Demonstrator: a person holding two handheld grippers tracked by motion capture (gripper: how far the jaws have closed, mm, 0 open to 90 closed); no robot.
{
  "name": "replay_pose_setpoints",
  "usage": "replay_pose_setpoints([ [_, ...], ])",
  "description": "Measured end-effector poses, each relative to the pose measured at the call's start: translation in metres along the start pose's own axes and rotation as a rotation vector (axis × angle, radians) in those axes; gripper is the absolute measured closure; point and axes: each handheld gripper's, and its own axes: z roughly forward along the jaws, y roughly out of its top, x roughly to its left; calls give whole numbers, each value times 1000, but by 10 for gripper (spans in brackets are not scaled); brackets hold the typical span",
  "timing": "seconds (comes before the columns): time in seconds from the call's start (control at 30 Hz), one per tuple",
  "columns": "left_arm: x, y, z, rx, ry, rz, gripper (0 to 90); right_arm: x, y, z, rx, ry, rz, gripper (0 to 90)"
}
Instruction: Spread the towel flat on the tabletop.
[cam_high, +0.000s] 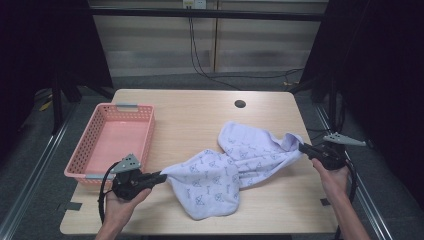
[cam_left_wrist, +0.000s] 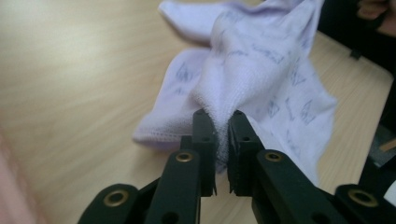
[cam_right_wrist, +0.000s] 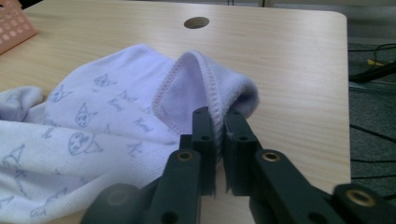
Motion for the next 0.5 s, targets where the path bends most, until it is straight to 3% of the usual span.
replay_pose_setpoints([
  [0.07,-1,-1,4,10,-10,11,657,4,-3,0,16,17,-23,665],
  [0.13,-3,4,7,-9,-8,16,564,5,-3,0,10,16,-28,631],
  [0.33,-13,36,26,-42,-64,56,512,16,3,0,-4,67,-35,574],
  [0.5,-14,46,68,2,-108,71,514,27,-1,7,24,94,-69,605],
])
